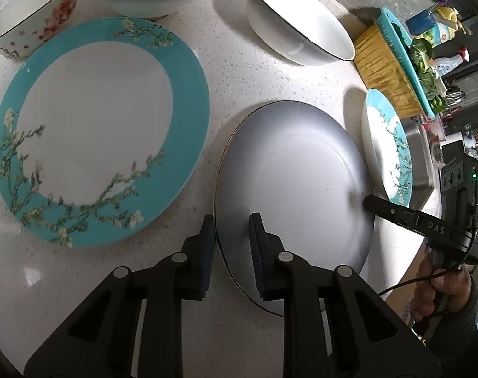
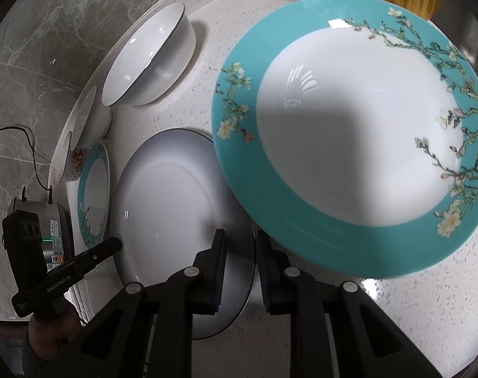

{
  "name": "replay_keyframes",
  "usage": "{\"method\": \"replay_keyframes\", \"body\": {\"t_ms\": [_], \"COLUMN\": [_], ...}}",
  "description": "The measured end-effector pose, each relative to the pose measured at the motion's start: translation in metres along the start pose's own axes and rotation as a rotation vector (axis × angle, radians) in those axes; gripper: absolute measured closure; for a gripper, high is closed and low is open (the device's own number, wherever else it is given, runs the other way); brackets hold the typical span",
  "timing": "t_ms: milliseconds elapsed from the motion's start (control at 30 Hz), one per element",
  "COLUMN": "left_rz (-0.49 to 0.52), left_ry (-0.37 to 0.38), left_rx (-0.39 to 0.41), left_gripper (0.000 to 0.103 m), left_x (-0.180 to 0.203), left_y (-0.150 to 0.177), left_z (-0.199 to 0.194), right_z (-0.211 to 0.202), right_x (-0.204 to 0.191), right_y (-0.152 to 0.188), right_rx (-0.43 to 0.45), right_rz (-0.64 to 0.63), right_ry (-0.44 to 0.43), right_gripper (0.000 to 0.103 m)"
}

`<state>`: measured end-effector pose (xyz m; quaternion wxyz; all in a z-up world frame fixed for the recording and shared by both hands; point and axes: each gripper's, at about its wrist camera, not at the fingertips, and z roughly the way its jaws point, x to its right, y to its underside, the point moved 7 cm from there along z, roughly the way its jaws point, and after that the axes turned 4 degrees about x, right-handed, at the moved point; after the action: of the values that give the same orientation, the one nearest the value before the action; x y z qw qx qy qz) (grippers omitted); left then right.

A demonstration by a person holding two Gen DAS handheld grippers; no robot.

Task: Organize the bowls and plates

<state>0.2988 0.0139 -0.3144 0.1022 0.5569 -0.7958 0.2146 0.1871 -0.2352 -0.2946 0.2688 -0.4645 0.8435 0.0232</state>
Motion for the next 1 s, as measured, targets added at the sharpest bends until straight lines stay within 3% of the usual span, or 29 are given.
{"method": "replay_keyframes", "body": {"t_ms": [633,1000], "left_rz": [-0.032,-0.080], "left_ry": [-0.020,-0.052], "left_rx": [0.072,0.082], "left_gripper": [0.084,0.084], "left_x": [0.009,-0.005], "left_y": [0.083,0.140], "left_z": [-0.075,-0.087], "right_z": [-0.043,-0.041], "right_x": [-0.032,-0.040], "right_y": [0.038,0.067], "right_rx": [0.023,0.014], "right_rz": [-0.172,-0.272], "right_ry": [-0.021,-0.028], "right_gripper": [0.082,0.082]}}
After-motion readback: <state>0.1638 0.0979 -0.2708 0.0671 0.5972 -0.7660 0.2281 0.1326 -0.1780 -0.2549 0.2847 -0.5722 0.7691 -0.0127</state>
